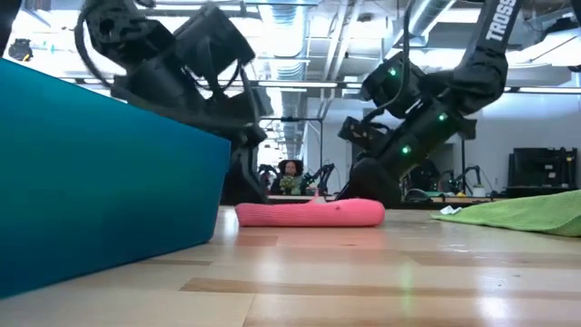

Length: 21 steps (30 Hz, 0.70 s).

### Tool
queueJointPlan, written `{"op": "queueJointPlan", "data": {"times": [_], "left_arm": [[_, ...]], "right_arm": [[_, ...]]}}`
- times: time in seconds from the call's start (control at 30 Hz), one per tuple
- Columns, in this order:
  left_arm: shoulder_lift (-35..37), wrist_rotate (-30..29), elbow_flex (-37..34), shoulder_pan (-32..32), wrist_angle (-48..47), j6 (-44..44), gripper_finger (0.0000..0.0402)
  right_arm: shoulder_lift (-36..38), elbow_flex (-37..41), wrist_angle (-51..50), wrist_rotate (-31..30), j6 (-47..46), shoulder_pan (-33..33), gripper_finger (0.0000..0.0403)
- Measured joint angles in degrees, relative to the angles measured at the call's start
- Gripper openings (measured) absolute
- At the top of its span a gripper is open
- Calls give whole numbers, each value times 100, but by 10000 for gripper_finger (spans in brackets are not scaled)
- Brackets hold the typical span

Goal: Fold microfiber towels
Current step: Fold the pink microfiber

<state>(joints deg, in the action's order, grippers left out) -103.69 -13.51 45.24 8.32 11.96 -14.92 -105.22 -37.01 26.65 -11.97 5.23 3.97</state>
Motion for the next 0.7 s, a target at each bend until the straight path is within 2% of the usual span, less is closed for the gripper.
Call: {"op": "queueJointPlan", "data": {"times": [0.2, 0.3, 0.53, 0.6, 0.7], "left_arm": [[-115, -190, 2, 7, 44, 3, 4], [-38, -341, -4, 4, -28, 11, 4], [493, -619, -7, 4, -233, -96, 4], [700, -674, -7, 4, -313, -93, 4], [897, -628, -51, 2, -280, 90, 4]], "right_arm": [[167, 17, -143, -13, 171, -79, 136], [484, 17, -197, -9, 277, -94, 126], [1354, 126, -327, 41, 422, -300, 119], [1464, 281, -301, 282, 391, -405, 120], [1349, 681, 743, 570, 204, -663, 119]]}}
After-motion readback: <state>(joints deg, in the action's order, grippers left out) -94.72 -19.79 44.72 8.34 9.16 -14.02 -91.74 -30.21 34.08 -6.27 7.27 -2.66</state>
